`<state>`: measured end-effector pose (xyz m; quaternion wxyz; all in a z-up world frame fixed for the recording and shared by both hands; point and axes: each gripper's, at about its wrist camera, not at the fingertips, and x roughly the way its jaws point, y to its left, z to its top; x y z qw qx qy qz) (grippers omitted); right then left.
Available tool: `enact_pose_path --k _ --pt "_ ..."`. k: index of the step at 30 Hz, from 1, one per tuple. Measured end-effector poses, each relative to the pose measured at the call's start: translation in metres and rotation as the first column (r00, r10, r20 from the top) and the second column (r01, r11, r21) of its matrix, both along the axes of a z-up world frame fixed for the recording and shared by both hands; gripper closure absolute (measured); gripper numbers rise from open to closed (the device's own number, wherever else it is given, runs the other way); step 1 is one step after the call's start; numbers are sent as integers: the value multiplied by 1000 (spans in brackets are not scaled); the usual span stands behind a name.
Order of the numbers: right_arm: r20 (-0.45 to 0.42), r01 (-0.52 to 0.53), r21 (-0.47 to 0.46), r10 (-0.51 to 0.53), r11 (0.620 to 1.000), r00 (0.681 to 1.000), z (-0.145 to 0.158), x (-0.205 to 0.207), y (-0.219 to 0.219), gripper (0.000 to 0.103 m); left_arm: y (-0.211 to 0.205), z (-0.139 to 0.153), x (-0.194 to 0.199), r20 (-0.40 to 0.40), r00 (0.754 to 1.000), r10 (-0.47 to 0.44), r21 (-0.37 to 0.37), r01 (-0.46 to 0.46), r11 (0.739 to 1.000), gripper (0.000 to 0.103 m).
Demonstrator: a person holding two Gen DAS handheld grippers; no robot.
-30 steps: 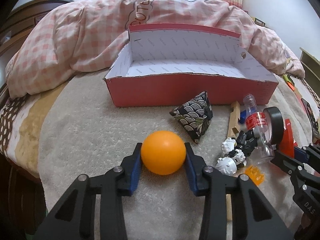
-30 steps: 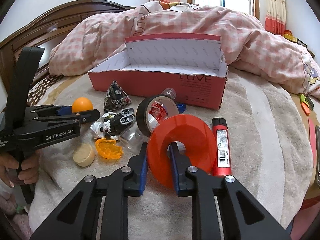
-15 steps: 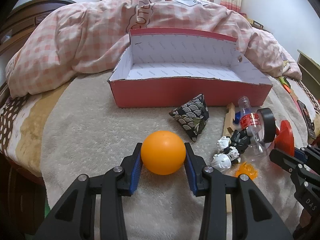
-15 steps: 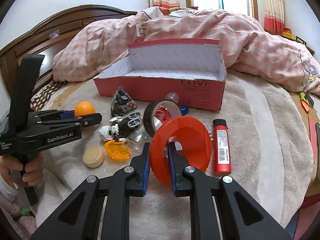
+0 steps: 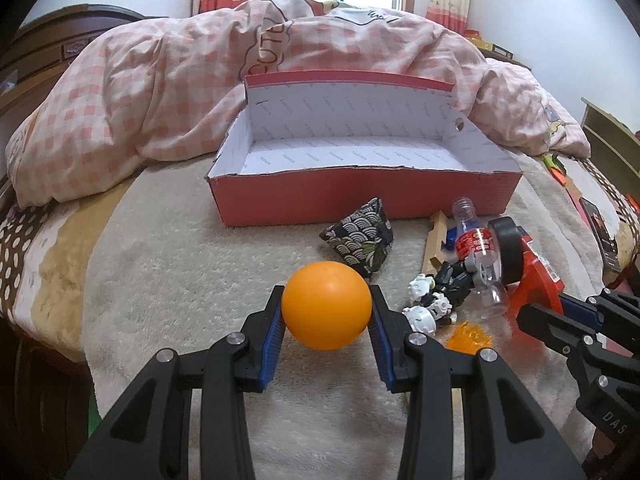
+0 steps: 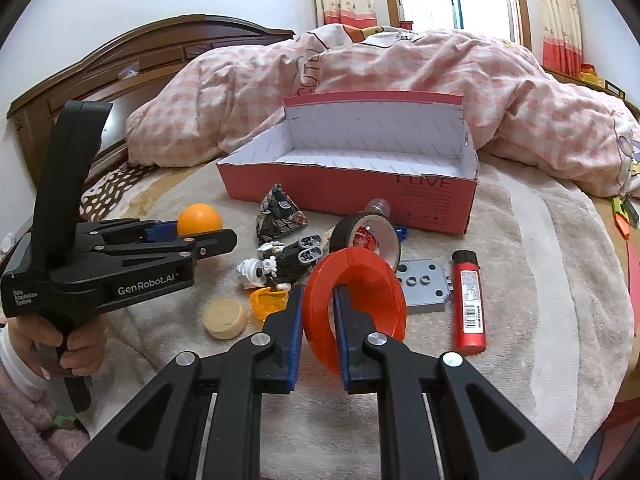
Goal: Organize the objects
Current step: 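Lift the orange ball with the left tool while the right tool lifts the red disc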
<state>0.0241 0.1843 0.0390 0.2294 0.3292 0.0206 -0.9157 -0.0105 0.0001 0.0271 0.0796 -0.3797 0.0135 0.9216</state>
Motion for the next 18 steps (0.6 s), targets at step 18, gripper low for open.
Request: enact_pose_path --k 18 --pt "-35 -21 -53 19 998 999 12 7 -1 89 3 5 7 -18 1000 -16 3 16 1000 65"
